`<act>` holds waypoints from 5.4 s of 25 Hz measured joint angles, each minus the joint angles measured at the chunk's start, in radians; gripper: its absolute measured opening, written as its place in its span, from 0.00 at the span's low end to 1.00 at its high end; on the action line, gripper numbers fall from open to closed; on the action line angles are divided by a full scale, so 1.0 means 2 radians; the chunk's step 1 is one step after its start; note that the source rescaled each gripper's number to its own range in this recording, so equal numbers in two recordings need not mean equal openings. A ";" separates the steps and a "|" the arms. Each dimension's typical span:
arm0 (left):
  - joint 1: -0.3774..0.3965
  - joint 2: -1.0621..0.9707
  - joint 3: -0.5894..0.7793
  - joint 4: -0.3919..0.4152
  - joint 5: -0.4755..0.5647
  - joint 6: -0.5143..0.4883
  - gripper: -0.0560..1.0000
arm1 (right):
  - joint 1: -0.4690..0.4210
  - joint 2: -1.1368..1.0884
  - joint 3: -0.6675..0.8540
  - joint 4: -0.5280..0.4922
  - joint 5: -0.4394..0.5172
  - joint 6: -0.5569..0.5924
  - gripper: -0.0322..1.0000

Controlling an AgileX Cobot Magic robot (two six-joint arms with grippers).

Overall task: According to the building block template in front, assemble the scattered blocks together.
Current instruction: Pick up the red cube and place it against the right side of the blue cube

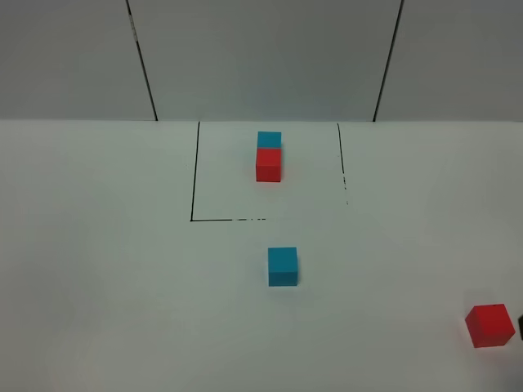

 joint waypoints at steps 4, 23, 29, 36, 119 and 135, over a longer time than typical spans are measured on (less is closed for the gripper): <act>0.000 0.000 0.000 0.000 0.000 0.000 0.66 | 0.000 0.140 -0.024 0.009 -0.036 -0.012 1.00; 0.000 0.000 0.000 0.000 0.000 0.000 0.66 | 0.000 0.381 -0.030 0.011 -0.194 -0.042 1.00; 0.000 0.000 0.000 0.000 0.000 0.000 0.66 | 0.000 0.415 -0.030 0.009 -0.215 -0.042 1.00; 0.000 0.000 0.000 0.000 0.000 0.000 0.66 | 0.000 0.424 -0.030 0.006 -0.211 -0.042 0.84; 0.000 0.000 0.000 0.001 0.000 0.000 0.66 | 0.258 0.647 -0.425 -0.078 -0.030 -0.459 0.05; 0.000 0.000 0.000 0.001 0.000 0.000 0.66 | 0.266 0.649 -0.426 -0.076 -0.047 -0.472 0.05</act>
